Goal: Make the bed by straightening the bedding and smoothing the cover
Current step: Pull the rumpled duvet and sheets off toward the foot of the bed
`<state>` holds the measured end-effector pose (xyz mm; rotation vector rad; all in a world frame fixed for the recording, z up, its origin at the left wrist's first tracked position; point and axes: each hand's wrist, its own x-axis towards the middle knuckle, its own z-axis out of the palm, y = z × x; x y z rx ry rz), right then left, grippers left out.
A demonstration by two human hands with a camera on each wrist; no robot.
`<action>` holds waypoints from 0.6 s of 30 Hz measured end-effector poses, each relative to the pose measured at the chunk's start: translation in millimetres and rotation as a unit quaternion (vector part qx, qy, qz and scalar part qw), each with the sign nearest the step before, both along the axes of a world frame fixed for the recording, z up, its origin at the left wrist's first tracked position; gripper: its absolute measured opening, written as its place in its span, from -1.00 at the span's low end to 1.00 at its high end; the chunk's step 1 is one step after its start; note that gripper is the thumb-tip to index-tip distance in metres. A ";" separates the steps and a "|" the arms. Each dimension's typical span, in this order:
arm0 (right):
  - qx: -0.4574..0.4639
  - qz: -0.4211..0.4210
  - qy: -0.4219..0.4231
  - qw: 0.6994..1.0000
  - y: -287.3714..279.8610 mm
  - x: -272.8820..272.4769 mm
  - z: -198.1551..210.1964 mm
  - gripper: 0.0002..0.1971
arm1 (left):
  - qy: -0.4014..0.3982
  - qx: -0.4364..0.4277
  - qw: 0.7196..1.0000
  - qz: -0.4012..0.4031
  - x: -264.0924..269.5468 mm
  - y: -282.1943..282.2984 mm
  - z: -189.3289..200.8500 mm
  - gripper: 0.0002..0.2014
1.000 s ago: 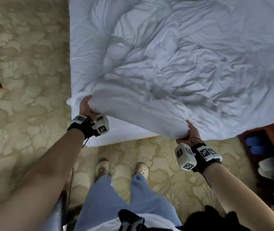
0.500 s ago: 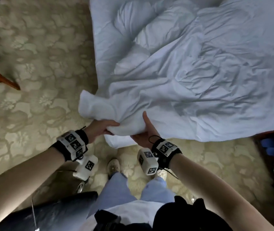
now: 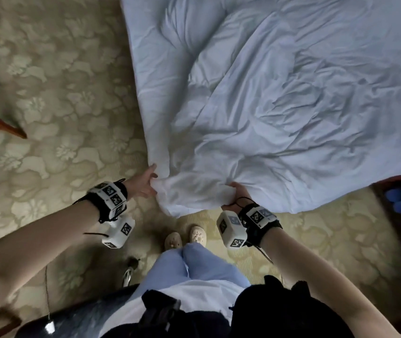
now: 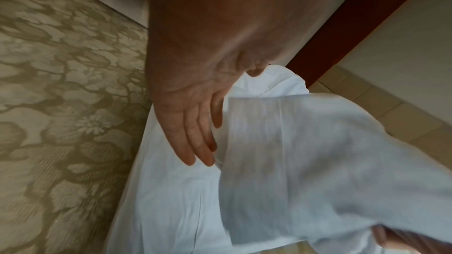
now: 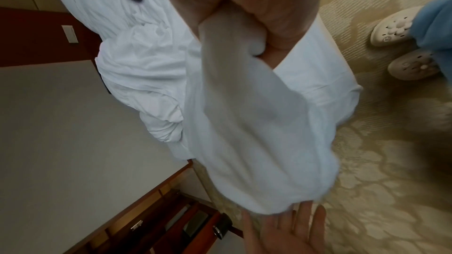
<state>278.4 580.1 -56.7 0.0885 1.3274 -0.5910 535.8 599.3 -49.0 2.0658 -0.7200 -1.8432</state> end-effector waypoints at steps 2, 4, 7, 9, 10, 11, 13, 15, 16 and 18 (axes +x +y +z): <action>0.002 0.027 0.010 1.000 -2.8 -8.9 -0.9 -0.70 | 0.031 0.021 0.999 -0.009 -10.7 -17.3 0.5 -0.54; 0.008 0.005 0.011 1.000 -6.0 -17.6 -4.4 -0.75 | 0.096 0.050 0.994 0.006 -25.7 -34.7 -1.8 -0.61; -0.014 -0.075 -0.006 0.997 -17.1 -29.5 -6.8 -0.80 | 0.130 0.031 0.991 0.030 -52.4 -62.0 0.2 -0.74; -0.055 -0.126 -0.017 0.990 -26.7 -33.8 -3.2 -0.78 | 0.136 0.022 0.990 0.030 -65.8 -78.5 3.1 -0.82; -0.069 -0.150 -0.036 0.986 -31.9 -34.2 -0.5 -0.79 | 0.145 0.029 0.989 0.006 -69.7 -86.6 4.1 -0.82; -0.078 -0.178 -0.064 0.979 -37.0 -31.0 2.6 -0.81 | 0.153 0.040 0.987 -0.023 -72.6 -95.5 5.0 -0.80; -0.099 -0.194 -0.077 0.973 -43.8 -19.7 3.9 -0.82 | 0.158 0.061 0.984 -0.050 -70.8 -111.1 3.3 -0.73; -0.098 -0.190 -0.048 0.976 -50.3 -4.4 2.3 -0.82 | 0.151 0.073 0.983 -0.072 -64.8 -126.3 5.8 -0.70; -0.090 -0.168 -0.044 0.981 -51.6 3.6 2.2 -0.77 | 0.144 0.076 0.983 -0.088 -61.6 -133.1 6.9 -0.70; -0.082 -0.123 -0.064 0.987 -54.8 23.4 7.7 -0.67 | 0.133 0.078 0.976 -0.153 -53.9 -145.8 9.7 -0.73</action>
